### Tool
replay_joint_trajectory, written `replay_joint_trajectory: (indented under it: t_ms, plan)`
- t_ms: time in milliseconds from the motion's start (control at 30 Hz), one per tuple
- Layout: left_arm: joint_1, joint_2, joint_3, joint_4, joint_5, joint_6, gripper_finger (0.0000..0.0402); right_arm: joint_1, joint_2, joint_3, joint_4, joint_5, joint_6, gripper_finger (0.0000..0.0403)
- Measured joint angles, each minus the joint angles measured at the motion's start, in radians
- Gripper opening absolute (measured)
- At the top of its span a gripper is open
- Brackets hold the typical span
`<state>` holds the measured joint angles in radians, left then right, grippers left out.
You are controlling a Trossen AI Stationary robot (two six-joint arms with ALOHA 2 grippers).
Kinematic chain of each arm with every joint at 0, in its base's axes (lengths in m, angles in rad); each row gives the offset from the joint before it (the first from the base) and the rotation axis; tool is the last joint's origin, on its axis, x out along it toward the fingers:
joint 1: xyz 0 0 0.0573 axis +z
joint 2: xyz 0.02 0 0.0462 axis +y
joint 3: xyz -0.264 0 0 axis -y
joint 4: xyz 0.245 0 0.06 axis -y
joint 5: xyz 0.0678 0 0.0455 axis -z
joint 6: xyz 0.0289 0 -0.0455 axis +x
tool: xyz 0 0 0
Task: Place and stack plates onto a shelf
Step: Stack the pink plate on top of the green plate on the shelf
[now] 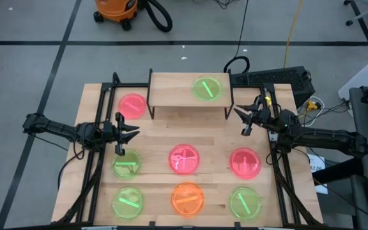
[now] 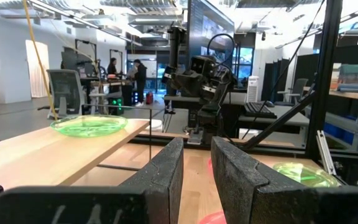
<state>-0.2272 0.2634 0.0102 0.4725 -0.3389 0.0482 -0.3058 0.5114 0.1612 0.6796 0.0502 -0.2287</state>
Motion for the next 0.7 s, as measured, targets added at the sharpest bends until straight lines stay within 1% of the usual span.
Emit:
replay_joint_trajectory:
  t_ms: [200,433,700]
  plan:
    - [0.000,0.000,0.000,0.000,0.000,0.000,0.0088,0.000,0.000,0.000,-0.012,0.000,0.016,0.0070]
    - [0.000,0.000,0.000,0.002,0.000,0.000,0.0088,0.000,0.000,0.000,-0.018,-0.002,0.089,0.0070]
    - [0.000,0.000,0.000,0.002,0.000,0.000,0.0088,0.000,0.000,0.000,-0.018,-0.003,0.134,0.0070]
